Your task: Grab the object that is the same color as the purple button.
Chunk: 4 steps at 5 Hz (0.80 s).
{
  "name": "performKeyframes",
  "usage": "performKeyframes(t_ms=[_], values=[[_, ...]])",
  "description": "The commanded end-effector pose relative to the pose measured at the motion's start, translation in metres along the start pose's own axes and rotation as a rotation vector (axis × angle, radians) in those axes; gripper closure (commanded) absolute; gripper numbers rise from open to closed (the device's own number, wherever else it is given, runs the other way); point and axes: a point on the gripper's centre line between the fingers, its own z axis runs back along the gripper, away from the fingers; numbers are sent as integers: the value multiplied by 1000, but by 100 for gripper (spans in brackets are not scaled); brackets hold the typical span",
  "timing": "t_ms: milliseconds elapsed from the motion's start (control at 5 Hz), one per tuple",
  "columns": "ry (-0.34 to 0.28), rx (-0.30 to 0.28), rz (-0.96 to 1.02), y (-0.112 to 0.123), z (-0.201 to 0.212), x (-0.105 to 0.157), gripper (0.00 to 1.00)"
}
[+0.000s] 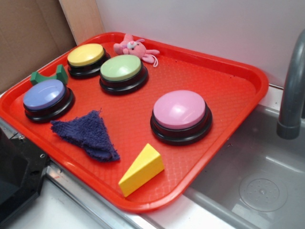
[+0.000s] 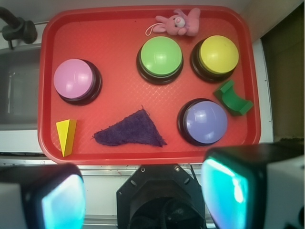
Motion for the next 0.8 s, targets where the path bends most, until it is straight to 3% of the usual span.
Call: performKeyframes(t_ms=[0, 400, 600], values=[[0, 0, 0, 0, 0, 0, 0], [30, -8, 107, -11, -51, 6, 0], [36, -21, 172, -7, -101, 8, 0]])
